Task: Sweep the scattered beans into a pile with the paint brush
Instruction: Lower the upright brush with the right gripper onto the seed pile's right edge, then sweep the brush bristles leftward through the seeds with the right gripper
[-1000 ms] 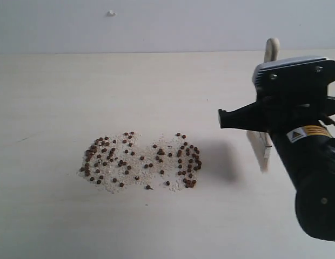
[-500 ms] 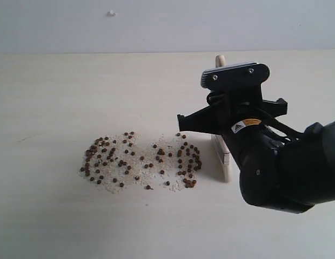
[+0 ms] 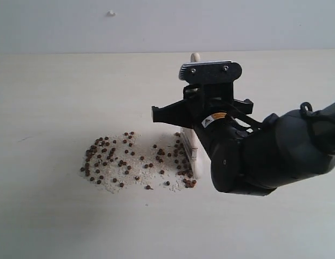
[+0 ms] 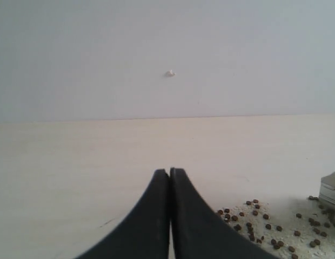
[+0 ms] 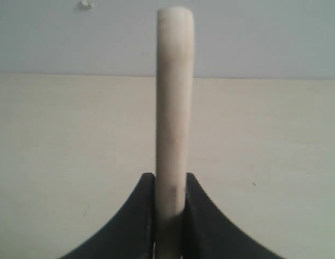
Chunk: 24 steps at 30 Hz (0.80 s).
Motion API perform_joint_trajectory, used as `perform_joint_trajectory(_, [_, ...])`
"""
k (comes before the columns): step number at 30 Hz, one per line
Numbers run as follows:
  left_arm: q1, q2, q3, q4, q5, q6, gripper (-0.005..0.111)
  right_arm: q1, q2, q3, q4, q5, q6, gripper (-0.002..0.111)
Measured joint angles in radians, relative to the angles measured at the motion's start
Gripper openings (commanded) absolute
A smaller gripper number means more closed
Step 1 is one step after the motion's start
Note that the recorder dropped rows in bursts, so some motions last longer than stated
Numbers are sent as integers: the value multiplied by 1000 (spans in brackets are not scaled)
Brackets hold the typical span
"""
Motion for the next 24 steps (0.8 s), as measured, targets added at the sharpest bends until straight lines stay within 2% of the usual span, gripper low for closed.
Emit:
perform_joint_trajectory(10, [0,0,0,0,0,0,0,13,24,-131,-36,117,58,0])
perform_joint_trajectory(13, [0,0,0,0,0,0,0,22,-26,-131,5,132,-58,0])
perform_joint_trajectory(20, [0,0,0,0,0,0,0,22,-127,-131,224,74,-475,0])
perform_joint_trajectory(24, [0,0,0,0,0,0,0,22,-95,-131,243,31,-556,0])
